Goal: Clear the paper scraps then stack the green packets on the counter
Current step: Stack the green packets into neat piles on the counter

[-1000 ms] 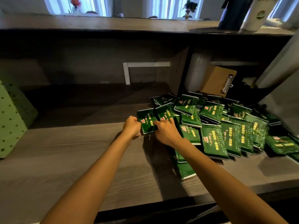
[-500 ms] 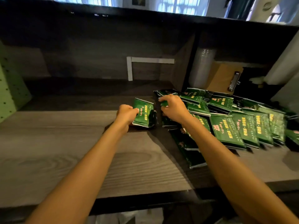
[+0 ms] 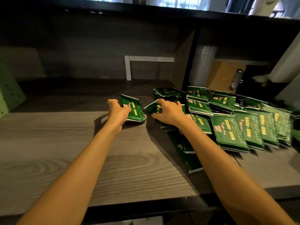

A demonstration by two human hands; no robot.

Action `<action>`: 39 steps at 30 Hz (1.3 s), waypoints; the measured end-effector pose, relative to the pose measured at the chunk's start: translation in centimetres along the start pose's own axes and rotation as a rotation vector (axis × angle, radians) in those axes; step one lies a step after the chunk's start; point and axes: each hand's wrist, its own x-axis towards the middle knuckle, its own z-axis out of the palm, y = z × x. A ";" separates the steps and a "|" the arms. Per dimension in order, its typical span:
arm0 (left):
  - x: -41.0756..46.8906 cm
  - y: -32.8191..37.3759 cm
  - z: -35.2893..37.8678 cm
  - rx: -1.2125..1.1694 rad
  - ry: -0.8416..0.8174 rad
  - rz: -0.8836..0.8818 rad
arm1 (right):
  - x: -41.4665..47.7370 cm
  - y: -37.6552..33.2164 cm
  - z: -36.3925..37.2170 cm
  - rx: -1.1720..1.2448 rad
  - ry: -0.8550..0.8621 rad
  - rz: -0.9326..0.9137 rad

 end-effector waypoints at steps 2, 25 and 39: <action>0.0 0.0 -0.2 0.032 0.019 -0.001 | -0.1 -0.3 -0.4 0.123 0.008 -0.056; -0.1 -0.4 -1.4 -0.160 -0.059 -0.013 | -0.3 -0.5 -1.5 0.882 0.313 0.173; -1.8 0.2 -0.2 -0.270 -0.212 0.074 | -0.6 -2.1 -0.5 0.863 0.071 -0.020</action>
